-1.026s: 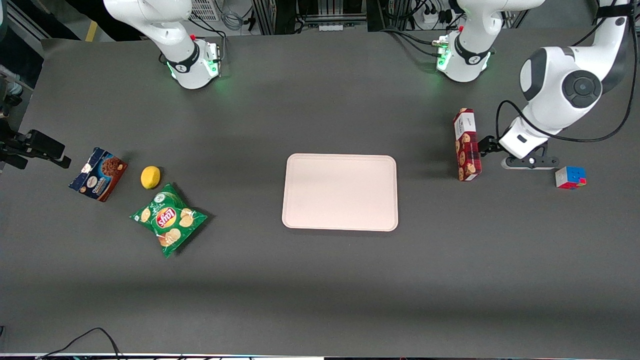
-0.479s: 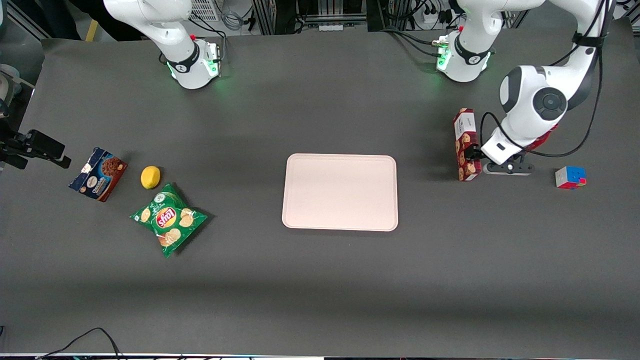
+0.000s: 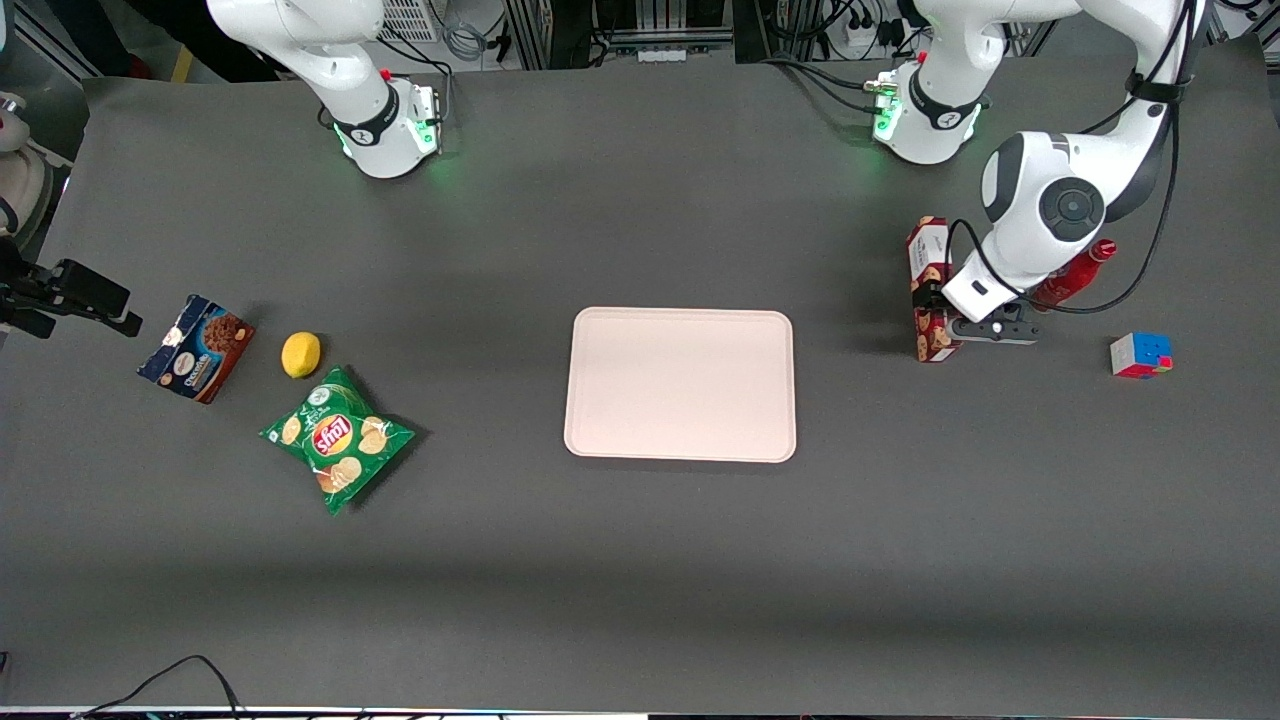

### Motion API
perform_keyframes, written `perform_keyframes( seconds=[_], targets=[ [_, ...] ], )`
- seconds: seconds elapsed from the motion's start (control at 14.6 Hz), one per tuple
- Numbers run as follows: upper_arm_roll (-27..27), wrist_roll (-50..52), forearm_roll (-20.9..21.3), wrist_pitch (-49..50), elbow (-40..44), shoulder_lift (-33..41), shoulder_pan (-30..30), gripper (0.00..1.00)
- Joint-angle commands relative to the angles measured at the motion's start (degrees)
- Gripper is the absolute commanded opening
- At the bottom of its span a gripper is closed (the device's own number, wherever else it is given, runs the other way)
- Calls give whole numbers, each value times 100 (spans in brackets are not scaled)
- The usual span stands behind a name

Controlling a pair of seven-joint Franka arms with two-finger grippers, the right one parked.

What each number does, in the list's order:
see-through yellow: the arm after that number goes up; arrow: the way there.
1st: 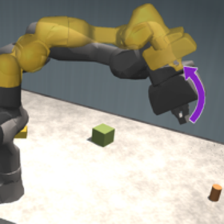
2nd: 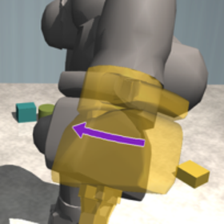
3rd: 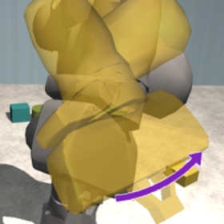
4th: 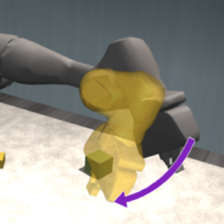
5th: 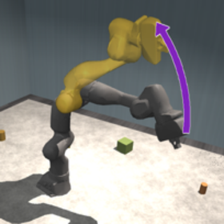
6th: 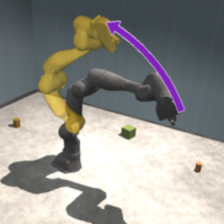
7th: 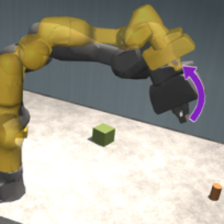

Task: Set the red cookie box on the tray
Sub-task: 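Lower the left gripper around the box and close on it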

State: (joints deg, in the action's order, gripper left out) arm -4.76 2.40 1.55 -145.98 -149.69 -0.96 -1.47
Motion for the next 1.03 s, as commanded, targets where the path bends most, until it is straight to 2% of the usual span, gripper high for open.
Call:
perform_keyframes(
  seconds=[0.0, 0.62, 0.75, 0.96],
  targets=[
    [-43, -29, 56, -219, -201, -17, -37, 100],
    [-34, -213, 56, -853, -333, -299, -20, 98],
    [-34, -222, 56, -879, -368, -290, -11, 88],
    [-34, -213, 56, -879, -377, -273, -20, 60]
  ],
)
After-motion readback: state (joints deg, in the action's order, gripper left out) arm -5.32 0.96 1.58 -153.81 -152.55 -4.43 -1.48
